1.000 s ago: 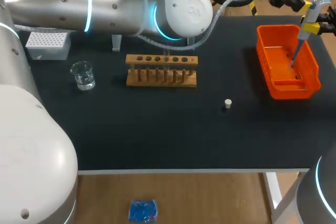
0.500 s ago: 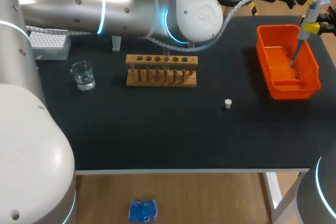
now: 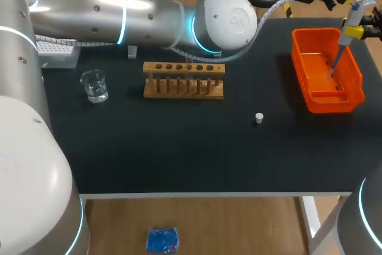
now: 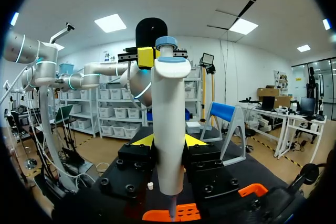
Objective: Invert the test tube, pick up the pipette, mount the tip to pipette, aspirate from beaker and dispense into the tube, eject the tip, return the pipette, and cap with the stopper.
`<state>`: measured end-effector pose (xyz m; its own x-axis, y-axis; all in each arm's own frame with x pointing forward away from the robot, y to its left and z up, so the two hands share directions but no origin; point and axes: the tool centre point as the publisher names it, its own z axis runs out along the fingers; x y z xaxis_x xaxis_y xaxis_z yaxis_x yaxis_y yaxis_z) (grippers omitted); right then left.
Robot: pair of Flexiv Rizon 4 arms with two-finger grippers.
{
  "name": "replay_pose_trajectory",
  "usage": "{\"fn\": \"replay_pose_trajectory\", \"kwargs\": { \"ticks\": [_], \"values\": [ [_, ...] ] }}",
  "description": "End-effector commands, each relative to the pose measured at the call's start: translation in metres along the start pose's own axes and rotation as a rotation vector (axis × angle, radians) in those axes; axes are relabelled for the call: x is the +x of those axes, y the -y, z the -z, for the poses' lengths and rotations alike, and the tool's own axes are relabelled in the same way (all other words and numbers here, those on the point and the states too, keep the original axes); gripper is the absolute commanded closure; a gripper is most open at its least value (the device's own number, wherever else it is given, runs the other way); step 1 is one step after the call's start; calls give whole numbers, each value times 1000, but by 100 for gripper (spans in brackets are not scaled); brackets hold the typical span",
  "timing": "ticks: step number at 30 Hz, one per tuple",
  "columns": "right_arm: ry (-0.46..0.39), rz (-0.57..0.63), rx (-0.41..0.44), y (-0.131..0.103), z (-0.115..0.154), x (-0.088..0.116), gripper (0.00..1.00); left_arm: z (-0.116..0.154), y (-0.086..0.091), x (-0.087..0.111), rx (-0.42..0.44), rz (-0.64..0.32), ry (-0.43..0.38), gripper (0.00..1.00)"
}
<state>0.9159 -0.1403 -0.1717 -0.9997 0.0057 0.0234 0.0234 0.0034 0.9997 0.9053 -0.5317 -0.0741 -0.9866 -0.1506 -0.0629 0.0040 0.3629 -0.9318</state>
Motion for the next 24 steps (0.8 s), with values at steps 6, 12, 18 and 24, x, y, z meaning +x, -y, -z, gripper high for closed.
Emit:
{"fn": "replay_pose_trajectory", "kwargs": {
  "ticks": [6, 12, 18, 24],
  "values": [
    [-5, 0, 0, 0, 1, -1, 100, -2, -7, -13, 58, -23, -39, 100],
    [-5, 0, 0, 0, 1, -1, 100, -5, -6, -18, 78, -48, -74, 100],
    [-5, 0, 0, 0, 1, -1, 100, -9, -5, -19, 90, -57, -97, 100],
    [-5, 0, 0, 0, 1, -1, 100, -13, -6, -18, 103, -13, -116, 100]
  ]
}}
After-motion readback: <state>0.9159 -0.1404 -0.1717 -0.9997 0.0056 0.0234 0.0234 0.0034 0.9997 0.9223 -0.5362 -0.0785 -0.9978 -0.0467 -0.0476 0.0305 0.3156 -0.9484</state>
